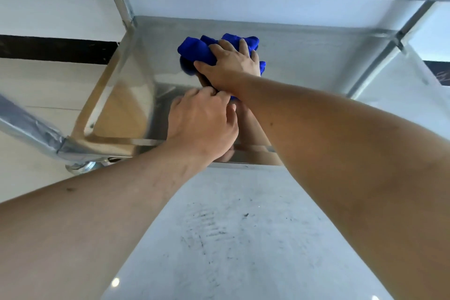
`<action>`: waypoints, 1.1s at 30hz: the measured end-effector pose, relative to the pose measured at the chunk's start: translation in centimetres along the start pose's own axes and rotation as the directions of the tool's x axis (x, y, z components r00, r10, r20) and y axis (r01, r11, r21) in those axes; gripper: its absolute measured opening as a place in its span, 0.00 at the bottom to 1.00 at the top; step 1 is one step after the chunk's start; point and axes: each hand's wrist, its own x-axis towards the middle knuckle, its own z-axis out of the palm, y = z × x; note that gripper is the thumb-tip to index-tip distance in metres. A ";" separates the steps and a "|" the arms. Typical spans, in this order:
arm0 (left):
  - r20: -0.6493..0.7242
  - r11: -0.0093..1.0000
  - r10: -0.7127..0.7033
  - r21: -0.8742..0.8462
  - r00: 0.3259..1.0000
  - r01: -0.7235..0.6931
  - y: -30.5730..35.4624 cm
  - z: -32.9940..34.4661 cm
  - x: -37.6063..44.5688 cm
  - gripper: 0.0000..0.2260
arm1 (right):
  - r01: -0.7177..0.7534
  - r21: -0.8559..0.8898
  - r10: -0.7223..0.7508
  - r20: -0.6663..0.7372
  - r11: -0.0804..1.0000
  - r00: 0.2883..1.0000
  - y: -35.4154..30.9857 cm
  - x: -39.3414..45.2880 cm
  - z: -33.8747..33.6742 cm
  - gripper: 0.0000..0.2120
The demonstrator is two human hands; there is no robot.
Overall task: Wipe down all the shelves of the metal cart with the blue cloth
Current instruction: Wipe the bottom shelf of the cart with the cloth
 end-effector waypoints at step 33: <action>0.031 0.968 0.177 -0.188 0.984 -0.168 13.2 4.2 1.4 0.18 | -0.601 -0.065 0.595 -0.086 0.797 0.799 23.1 -15.8 -9.4 0.37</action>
